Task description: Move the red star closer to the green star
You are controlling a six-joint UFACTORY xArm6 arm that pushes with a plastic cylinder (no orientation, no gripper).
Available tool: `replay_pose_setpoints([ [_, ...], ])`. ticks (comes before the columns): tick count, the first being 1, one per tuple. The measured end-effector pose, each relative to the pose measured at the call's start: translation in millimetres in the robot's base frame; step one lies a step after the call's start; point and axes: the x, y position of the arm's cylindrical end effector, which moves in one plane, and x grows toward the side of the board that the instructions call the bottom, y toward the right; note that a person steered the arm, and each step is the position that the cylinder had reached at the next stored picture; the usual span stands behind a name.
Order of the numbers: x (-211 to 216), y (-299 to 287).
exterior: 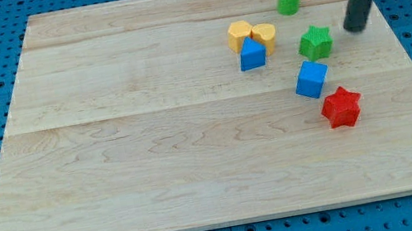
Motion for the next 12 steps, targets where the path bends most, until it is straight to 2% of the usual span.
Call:
replay_pose_setpoints([
  [1, 17.9, -46.9],
  [2, -37.7, -63.8],
  [3, -41.5, -59.2],
  [4, -6.6, 22.0],
  [5, 101.3, 54.9],
  [6, 151.5, 17.6],
  [7, 141.2, -26.8],
  [8, 92.4, -34.6],
  [9, 63.1, -33.3],
  [10, 114.5, -23.6],
  [11, 133.0, -103.1],
  [12, 109.5, -114.5],
])
